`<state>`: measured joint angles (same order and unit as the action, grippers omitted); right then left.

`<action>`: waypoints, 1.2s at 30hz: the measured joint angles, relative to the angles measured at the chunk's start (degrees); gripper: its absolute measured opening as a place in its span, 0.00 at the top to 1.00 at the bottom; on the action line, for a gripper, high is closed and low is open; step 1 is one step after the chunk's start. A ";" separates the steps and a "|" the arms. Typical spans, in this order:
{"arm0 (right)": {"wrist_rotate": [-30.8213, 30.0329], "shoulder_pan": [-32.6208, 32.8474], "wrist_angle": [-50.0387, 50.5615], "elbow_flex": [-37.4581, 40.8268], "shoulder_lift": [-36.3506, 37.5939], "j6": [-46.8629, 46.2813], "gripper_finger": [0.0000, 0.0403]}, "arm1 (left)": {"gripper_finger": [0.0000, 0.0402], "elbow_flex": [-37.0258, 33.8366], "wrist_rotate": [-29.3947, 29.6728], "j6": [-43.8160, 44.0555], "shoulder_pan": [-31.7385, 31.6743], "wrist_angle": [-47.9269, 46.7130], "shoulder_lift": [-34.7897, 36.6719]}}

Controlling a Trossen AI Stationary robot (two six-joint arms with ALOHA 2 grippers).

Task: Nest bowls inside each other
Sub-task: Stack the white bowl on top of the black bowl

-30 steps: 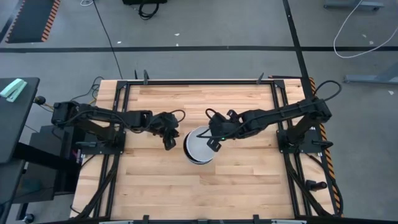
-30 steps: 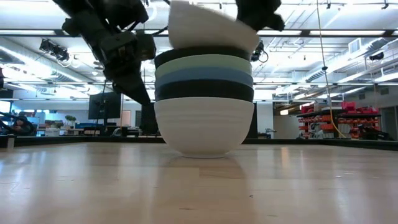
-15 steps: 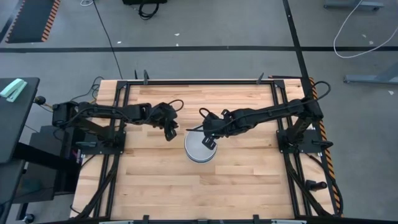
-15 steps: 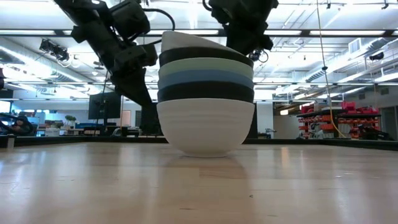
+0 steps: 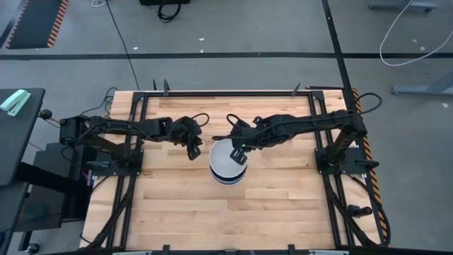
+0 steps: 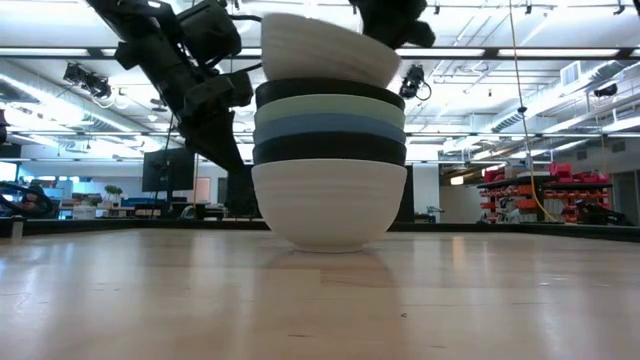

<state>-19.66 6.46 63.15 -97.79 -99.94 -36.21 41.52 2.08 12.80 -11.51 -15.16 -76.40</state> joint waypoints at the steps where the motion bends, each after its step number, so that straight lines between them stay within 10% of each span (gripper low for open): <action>1: -0.06 -0.02 1.08 -1.04 -0.11 -0.20 0.99 | 0.81 0.00 0.16 -0.02 -0.08 -0.03 0.00; 36: 15.32 -3.74 6.94 -3.37 -7.60 -4.30 0.99 | 0.84 0.00 0.24 -1.05 -13.62 -0.12 -0.07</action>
<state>-4.34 2.72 70.08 -101.17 -107.54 -40.51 41.52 2.32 11.75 -25.12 -15.27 -76.47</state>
